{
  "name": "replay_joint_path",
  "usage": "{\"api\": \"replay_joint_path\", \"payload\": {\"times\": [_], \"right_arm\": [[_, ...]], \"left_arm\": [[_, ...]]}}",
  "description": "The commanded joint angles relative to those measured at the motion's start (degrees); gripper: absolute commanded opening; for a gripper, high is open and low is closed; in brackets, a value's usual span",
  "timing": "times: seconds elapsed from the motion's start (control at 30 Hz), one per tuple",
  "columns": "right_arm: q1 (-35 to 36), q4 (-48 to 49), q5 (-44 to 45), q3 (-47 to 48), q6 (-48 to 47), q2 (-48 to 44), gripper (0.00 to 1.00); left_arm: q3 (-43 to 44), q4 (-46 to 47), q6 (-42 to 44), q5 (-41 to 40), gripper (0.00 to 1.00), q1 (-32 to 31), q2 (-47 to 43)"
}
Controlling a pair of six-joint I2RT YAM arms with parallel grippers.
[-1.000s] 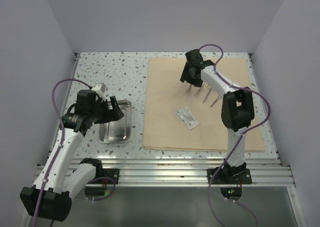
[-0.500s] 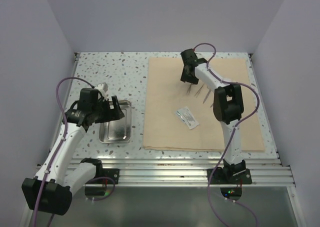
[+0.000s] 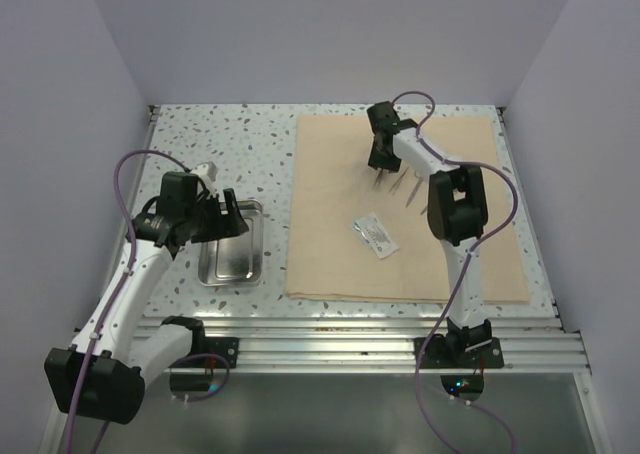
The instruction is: Prepare the surgical pack
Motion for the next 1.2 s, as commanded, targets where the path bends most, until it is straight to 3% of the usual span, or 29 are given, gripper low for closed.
{"api": "replay_joint_path", "payload": {"times": [0.0,0.3,0.4,0.43,0.47,0.63,0.67,0.73,0.77,0.9,1.07,1.17], "right_arm": [[-0.37,1.96,-1.11,-0.63,-0.33,0.47,0.42],[-0.46,1.00,-2.79,1.91,0.29,2.75,0.31],[-0.37,0.21,-2.88,2.88,0.55,2.75,0.15],[-0.37,-0.23,-2.96,3.41,0.55,2.58,0.02],[-0.37,-1.10,-3.14,3.94,0.55,2.14,0.00],[-0.46,-3.92,-5.85,3.51,0.56,-6.27,0.00],[-0.37,-3.92,-10.13,2.63,0.12,-8.39,0.00],[-0.37,-2.88,-18.38,-2.89,-1.72,-15.21,0.00],[-0.29,3.57,-33.66,-10.31,-2.60,-17.70,0.00],[1.02,22.50,-61.61,-28.54,1.86,-29.12,0.00],[5.77,34.56,-64.40,-43.57,7.66,-43.44,0.00],[7.09,44.98,-62.65,-51.31,16.00,-49.08,0.00]], "left_arm": [[2.70,0.90,1.62,0.60,0.79,-0.28,0.40],[2.96,0.63,2.33,1.65,0.72,-0.37,0.32],[3.05,0.72,2.59,2.79,0.67,-0.37,0.23],[3.23,0.81,2.68,3.32,0.64,-0.37,0.23],[3.40,1.07,2.77,4.54,0.63,-0.37,0.23],[4.81,3.96,2.33,9.73,0.63,-0.36,-0.30],[4.72,4.76,1.81,12.78,0.64,-0.37,-0.47],[3.76,8.95,0.75,17.45,0.66,-0.37,-0.74],[3.06,10.90,-1.25,22.61,0.68,-0.37,-1.17],[-3.60,23.63,-10.22,32.84,0.72,-0.80,-3.81],[-11.17,37.01,-21.03,34.78,0.69,-3.79,-6.89],[-14.42,42.89,-26.21,34.09,0.68,-6.25,-7.16]]}}
